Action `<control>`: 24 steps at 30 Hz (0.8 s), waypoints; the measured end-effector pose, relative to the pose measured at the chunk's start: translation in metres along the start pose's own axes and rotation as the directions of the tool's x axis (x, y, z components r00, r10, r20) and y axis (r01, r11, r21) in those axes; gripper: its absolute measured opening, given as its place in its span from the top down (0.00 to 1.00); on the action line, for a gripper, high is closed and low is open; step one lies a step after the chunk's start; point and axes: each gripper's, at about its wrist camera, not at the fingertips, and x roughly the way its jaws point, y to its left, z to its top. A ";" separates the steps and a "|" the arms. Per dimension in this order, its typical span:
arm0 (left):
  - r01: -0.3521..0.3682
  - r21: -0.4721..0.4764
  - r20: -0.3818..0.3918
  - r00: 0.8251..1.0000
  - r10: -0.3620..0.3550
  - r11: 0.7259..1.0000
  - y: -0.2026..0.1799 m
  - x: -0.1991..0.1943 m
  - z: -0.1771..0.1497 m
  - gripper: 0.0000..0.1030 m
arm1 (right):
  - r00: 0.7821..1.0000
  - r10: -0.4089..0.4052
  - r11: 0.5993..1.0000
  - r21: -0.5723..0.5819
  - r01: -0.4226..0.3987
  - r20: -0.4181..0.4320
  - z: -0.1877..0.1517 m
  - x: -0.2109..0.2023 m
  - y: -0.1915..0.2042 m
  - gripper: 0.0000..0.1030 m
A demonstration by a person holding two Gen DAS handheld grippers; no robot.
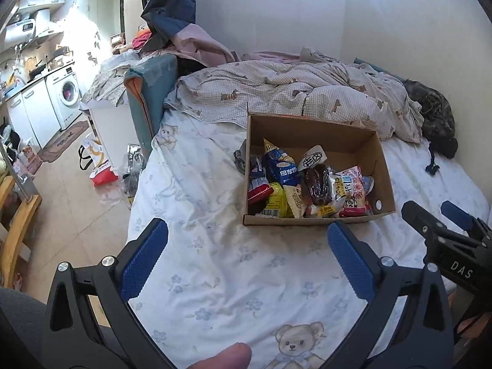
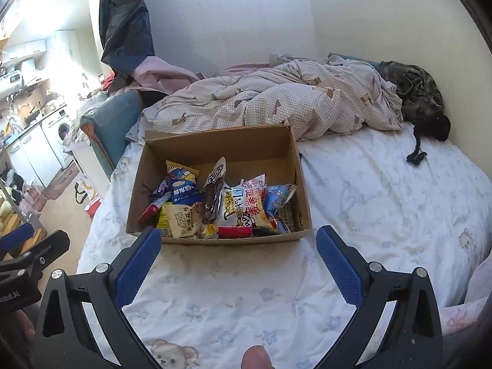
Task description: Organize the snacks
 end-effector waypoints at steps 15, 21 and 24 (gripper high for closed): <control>-0.006 -0.010 -0.001 1.000 0.006 1.000 0.004 0.000 0.000 0.00 | 1.000 -0.013 0.999 -0.050 0.013 0.007 -0.003 0.001 0.011 0.00; -0.010 0.001 -0.013 1.000 0.010 1.000 0.003 0.000 -0.001 0.00 | 1.000 -0.016 0.999 -0.046 0.017 0.002 -0.002 0.002 0.010 0.00; -0.010 0.005 -0.010 1.000 0.010 1.000 0.002 -0.001 -0.001 0.00 | 1.000 -0.017 0.999 -0.045 0.017 0.005 -0.002 0.002 0.010 0.00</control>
